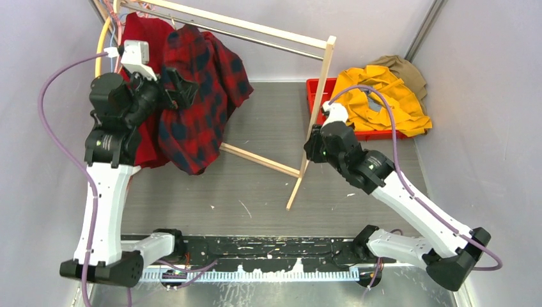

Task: Place the skirt on the hanger
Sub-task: Move the clothesline to the center of the board.

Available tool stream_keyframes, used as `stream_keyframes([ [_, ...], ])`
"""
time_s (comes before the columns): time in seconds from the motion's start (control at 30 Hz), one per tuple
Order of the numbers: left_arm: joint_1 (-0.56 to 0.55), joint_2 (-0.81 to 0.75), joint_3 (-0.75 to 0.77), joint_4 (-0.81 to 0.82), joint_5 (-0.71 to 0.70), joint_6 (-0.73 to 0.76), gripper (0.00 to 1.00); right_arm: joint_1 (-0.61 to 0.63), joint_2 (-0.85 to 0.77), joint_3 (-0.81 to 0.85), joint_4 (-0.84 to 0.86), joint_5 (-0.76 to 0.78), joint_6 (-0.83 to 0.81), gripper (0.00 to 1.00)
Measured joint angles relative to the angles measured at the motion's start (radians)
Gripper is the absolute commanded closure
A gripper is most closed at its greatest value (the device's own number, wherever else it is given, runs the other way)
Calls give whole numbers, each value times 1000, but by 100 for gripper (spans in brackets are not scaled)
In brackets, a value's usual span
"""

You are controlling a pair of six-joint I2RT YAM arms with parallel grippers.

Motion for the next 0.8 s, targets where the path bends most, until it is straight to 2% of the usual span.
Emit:
stream_keyframes([
  [0.1,-12,-75,-49,-3,21,-18,1,-93,48,-8,65,-68,3,72],
  [0.23,-30,-148,-124,-12,38,-30,1,-147,122,-6,138,-115,-2,72],
  [0.8,-108,-211,-253,-42,63,-49,1,-332,460,163,402,-237,-16,71],
])
